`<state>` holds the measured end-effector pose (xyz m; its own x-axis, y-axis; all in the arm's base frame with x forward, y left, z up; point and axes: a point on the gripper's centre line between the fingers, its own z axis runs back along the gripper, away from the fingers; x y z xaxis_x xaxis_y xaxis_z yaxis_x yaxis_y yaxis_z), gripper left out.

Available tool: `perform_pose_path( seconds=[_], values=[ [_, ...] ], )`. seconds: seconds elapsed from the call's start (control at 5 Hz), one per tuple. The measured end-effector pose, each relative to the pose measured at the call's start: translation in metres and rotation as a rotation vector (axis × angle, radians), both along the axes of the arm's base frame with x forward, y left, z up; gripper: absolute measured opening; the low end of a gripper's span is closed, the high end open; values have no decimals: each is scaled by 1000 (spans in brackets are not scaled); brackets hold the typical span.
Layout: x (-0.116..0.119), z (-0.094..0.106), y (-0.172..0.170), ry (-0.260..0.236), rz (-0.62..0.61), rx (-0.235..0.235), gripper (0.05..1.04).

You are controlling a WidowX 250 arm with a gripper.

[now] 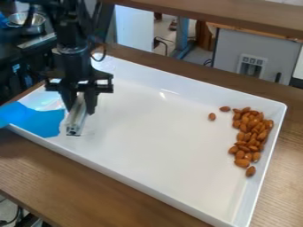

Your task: Sweep into pile

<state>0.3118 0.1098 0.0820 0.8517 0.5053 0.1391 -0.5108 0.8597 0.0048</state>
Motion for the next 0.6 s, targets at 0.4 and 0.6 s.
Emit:
perform_pose_path(
  seconds=[0.4,0.6],
  values=[
    [3,-10,-2,50,-9,82,995],
    [6,8,-10,63,-95,117,1005]
  ],
)
